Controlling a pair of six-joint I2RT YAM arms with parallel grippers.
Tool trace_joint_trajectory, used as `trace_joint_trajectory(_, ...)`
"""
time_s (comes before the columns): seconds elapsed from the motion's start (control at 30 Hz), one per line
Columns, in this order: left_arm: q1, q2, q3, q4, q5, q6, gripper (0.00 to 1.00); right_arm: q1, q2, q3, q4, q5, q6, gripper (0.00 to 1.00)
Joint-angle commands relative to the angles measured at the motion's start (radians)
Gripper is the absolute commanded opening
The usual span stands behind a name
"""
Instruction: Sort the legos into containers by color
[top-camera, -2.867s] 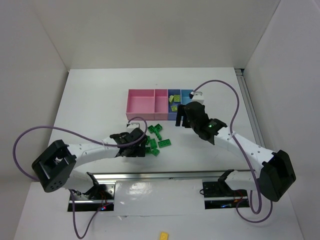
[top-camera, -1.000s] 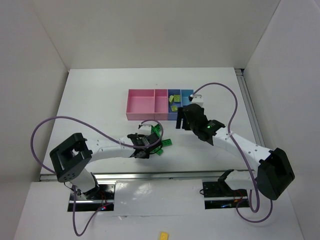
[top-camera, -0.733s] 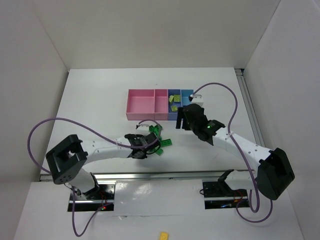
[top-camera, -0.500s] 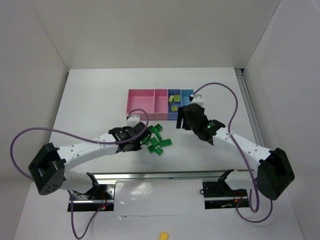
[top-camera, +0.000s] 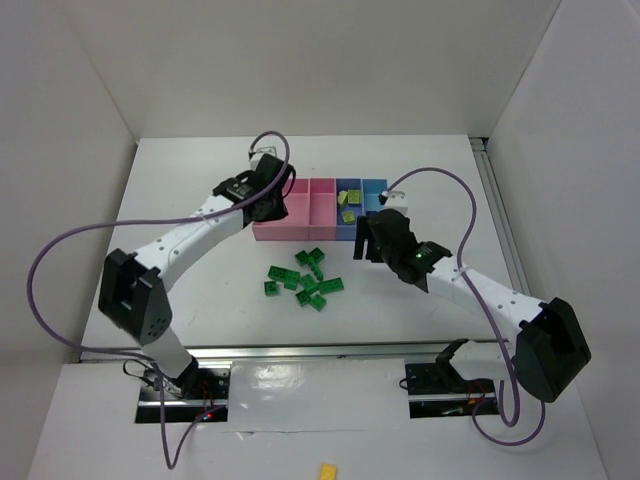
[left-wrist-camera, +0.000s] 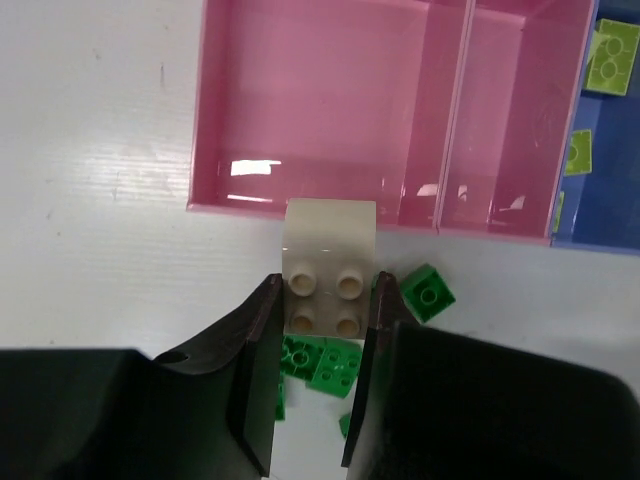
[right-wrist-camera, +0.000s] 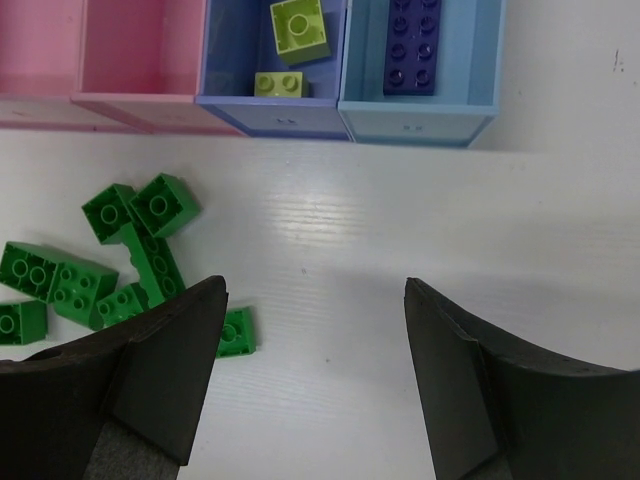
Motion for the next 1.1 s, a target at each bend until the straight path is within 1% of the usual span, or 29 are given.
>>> trace_joint_trajectory(0.0,0.033,0.099,0.108,-0.002,0.041,0.071,0.08,-0.007,-0.024,-0.019,0.026,-0.01,-0.001,0.79)
trace_joint_trajectory(0.13,0.057,0.263,0.249,-0.002,0.068,0.094,0.08,-0.007,-0.024,-0.019,0.026,-0.01,-0.001,0.79)
trace_joint_trajectory(0.2,0.057,0.308,0.295,-0.012,0.068,0.104,0.08,-0.007,-0.024,-0.019,0.026,-0.01,-0.001,0.79)
trace_joint_trajectory(0.3,0.066,0.363,0.319,-0.012,0.068,0.104,0.13,-0.007,-0.014,-0.019,0.026,-0.021,-0.001,0.79)
trace_joint_trajectory(0.33,0.078,0.363,0.319,-0.022,0.08,0.104,0.17,-0.007,-0.014,-0.019,0.026,-0.03,-0.001,0.79)
trace_joint_trajectory(0.57,0.087,0.376,0.328,-0.022,0.091,0.094,0.24,0.002,0.006,-0.03,0.026,-0.039,-0.001,0.79)
trace_joint_trajectory(0.6,0.087,0.376,0.328,-0.022,0.091,0.094,0.27,0.002,0.006,-0.039,0.035,-0.039,-0.001,0.79)
trace_joint_trajectory(0.63,0.087,0.376,0.328,-0.022,0.091,0.094,0.32,0.002,0.015,-0.039,0.035,-0.048,-0.001,0.79)
trace_joint_trajectory(0.67,0.087,0.376,0.319,-0.022,0.1,0.094,0.4,0.002,0.016,-0.039,0.035,-0.048,-0.001,0.79)
trace_joint_trajectory(0.7,0.087,0.376,0.319,-0.022,0.1,0.103,0.51,0.002,0.016,-0.039,0.035,-0.048,-0.001,0.79)
trace_joint_trajectory(0.83,0.087,0.362,0.319,-0.022,0.122,0.113,0.65,0.002,0.025,-0.039,0.035,-0.057,-0.01,0.79)
trace_joint_trajectory(0.9,0.078,0.353,0.319,-0.022,0.122,0.122,0.74,0.011,0.035,-0.039,0.035,-0.057,-0.01,0.79)
trace_joint_trajectory(0.97,0.078,0.314,0.319,-0.032,0.111,0.122,0.79,0.011,0.045,-0.03,0.035,-0.067,-0.01,0.79)
trace_joint_trajectory(1.0,0.069,0.301,0.319,-0.032,0.097,0.122,0.86,0.023,0.045,-0.03,0.035,-0.067,-0.01,0.79)
trace_joint_trajectory(1.07,0.069,0.25,0.319,-0.046,0.082,0.131,0.87,0.033,0.058,-0.03,0.045,-0.093,-0.019,0.79)
